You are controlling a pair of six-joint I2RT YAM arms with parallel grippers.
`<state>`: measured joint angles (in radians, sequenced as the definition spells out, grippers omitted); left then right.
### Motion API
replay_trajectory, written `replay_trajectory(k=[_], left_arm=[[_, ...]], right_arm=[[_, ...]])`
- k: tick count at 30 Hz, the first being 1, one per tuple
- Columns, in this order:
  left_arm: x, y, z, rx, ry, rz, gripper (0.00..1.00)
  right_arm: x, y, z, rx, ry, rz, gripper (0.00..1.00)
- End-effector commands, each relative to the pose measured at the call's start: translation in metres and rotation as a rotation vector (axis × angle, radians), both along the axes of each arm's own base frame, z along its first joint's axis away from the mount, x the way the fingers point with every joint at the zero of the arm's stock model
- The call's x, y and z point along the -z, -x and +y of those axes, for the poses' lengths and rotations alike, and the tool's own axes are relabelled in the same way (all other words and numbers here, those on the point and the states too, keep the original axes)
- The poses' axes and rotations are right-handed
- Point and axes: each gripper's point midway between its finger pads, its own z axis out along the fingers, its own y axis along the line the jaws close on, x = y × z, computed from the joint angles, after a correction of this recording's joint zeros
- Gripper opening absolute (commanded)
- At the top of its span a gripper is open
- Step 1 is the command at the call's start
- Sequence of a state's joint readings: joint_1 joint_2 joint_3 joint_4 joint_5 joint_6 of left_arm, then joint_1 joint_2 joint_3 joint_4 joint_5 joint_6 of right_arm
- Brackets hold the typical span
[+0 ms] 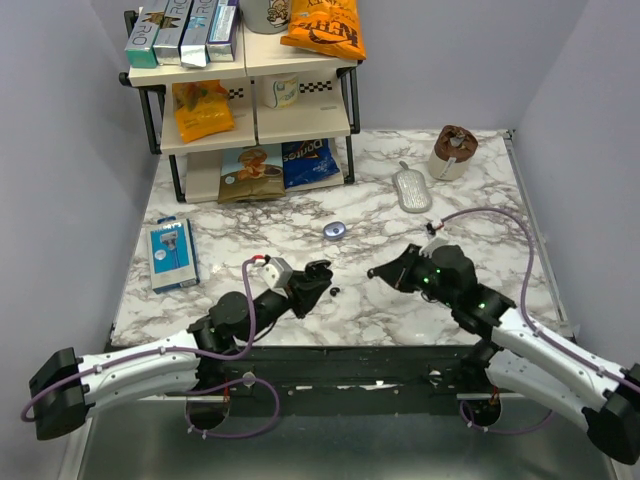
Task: Insert the wireless bluetooth earbuds into the charging case
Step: Pick up the earbud from the center of the board, then place the earbud in the charging case.
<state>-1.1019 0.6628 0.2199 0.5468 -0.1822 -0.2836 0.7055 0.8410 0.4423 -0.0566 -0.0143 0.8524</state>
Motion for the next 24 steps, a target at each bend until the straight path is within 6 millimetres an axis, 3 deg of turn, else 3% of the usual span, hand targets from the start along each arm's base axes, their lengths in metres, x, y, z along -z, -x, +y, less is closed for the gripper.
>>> replay_trajectory(k=[1, 9, 13, 20, 24], left_arm=[[-0.024, -0.013, 0.0, -0.071, 0.059, -0.067, 0.0], [-0.05, -0.029, -0.035, -0.053, 0.056, -0.15, 0.0], [-0.065, -0.039, -0.047, -0.05, 0.089, -0.191, 0.0], [-0.083, -0.053, -0.07, -0.032, 0.163, -0.238, 0.0], [-0.1, -0.059, -0.072, -0.053, 0.251, -0.275, 0.0]], right_arm=[[-0.064, -0.02, -0.024, 0.07, 0.058, -0.303, 0.01], [-0.137, -0.02, -0.05, 0.09, 0.156, -0.645, 0.01], [-0.16, -0.018, -0.06, 0.13, 0.172, -0.725, 0.01], [-0.186, -0.006, -0.056, 0.134, 0.078, -0.852, 0.01], [-0.207, -0.004, -0.057, 0.165, 0.018, -0.913, 0.01]])
